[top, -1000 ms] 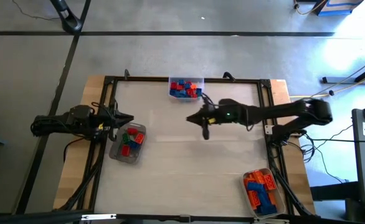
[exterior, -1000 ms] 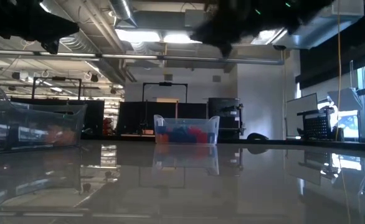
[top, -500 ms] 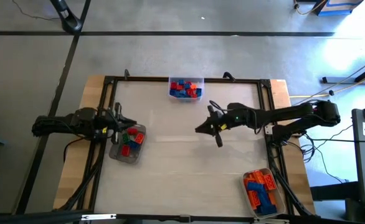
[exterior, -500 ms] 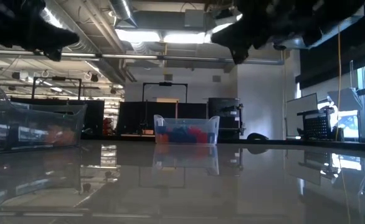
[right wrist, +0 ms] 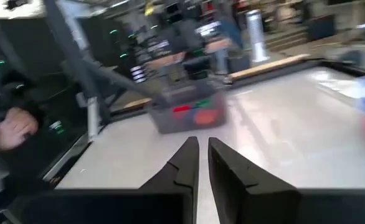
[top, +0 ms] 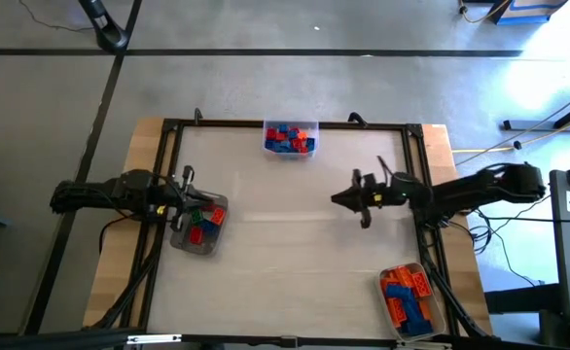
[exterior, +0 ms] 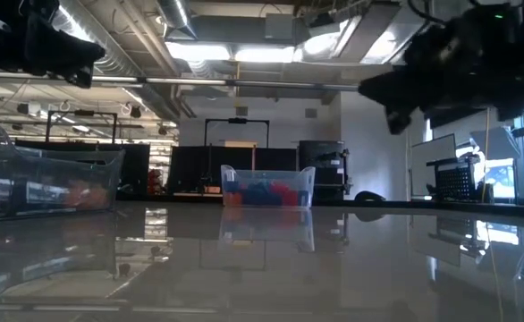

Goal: Sort blocks by size
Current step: Return to Home Position

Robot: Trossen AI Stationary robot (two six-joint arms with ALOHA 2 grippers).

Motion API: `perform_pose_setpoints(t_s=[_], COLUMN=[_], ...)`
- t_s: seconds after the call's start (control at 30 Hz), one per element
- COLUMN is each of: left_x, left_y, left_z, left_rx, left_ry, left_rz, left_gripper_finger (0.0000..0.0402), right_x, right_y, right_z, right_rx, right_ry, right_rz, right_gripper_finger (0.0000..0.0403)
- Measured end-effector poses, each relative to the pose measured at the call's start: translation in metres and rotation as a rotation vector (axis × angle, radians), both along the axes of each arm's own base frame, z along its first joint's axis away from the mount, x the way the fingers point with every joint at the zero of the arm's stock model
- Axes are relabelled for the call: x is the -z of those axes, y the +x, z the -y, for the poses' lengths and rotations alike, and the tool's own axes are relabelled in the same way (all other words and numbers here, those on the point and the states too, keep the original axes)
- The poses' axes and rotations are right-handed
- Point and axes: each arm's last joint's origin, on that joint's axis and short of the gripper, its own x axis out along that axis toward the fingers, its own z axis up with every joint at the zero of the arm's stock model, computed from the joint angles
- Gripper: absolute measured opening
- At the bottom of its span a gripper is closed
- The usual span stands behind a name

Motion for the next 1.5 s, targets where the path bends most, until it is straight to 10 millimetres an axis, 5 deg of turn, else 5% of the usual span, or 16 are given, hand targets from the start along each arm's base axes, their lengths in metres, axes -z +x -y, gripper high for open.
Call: perform_pose_setpoints(t_s=[0.37, 1.17, 1.5], left_x=[0.002, 0.01, 0.028], left_y=[-0.001, -0.002, 0.01], left_z=[0.0, 0.0, 0.0], left_rx=[0.0, -0.016, -0.01], left_ry=[-0.001, -0.06, -0.073], left_rz=[-0.019, -0.104, 0.021], left_gripper_finger=[0.0019, 0.002, 0.002], right_x=[0.0, -0.004, -0.002], right_y=[-0.053, -0.099, -0.102], right_z=[-0.003, -0.009, -0.009], right_rx=[0.112, 0.106, 0.121], right_ry=[-0.01, -0.045, -0.048], right_rz=[0.122, 0.118, 0.111], right_gripper_finger=[0.0037, 0.0037, 0.0037])
